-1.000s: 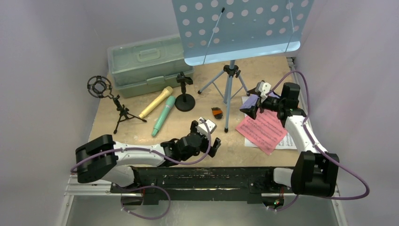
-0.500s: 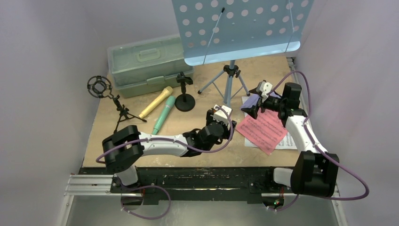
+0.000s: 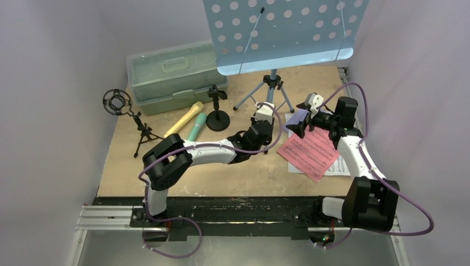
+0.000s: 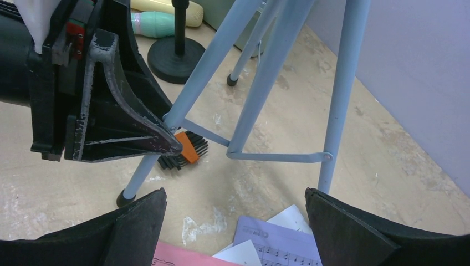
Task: Pack up the instrument practice props
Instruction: Close the music stand at the center of the board.
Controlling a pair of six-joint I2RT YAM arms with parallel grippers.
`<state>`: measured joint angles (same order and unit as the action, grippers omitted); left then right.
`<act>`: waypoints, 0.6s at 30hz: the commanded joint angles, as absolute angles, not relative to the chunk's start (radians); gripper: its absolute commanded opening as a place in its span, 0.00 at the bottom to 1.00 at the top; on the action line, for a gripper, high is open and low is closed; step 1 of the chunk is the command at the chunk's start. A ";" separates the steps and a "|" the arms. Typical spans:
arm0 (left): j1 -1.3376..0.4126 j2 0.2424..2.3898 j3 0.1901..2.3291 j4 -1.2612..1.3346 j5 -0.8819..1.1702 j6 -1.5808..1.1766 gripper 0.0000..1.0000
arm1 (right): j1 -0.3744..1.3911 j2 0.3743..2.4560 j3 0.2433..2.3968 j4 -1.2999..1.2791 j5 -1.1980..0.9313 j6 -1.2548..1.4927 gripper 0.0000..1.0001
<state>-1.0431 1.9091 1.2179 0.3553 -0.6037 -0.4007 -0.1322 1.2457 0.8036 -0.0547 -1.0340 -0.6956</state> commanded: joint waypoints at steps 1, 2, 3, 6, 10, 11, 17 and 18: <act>-1.022 1.944 1.305 0.336 -0.601 -0.364 0.24 | -0.138 1.256 0.803 -0.005 -1.011 -0.668 0.99; -1.022 1.947 1.311 0.332 -0.599 -0.353 0.18 | -0.137 1.257 0.800 0.010 -1.007 -0.660 0.99; -1.020 1.946 1.311 0.330 -0.594 -0.339 0.08 | -0.138 1.261 0.800 0.037 -1.002 -0.652 0.99; -1.020 1.925 1.296 0.321 -0.579 -0.295 0.00 | -0.137 1.284 0.811 0.137 -0.959 -0.613 0.99; -1.020 1.847 1.212 0.363 -0.544 -0.250 0.00 | -0.137 1.371 0.861 0.214 -0.912 -0.712 0.99; -1.020 1.832 1.202 0.370 -0.538 -0.245 0.00 | -0.137 1.393 0.876 0.218 -0.910 -0.739 0.99; -1.020 1.804 1.193 0.364 -0.500 -0.228 0.00 | -0.121 1.501 0.952 0.339 -0.944 -0.688 0.97; -1.020 1.804 1.194 0.364 -0.493 -0.228 0.00 | -0.114 1.518 0.976 0.337 -0.948 -0.675 0.95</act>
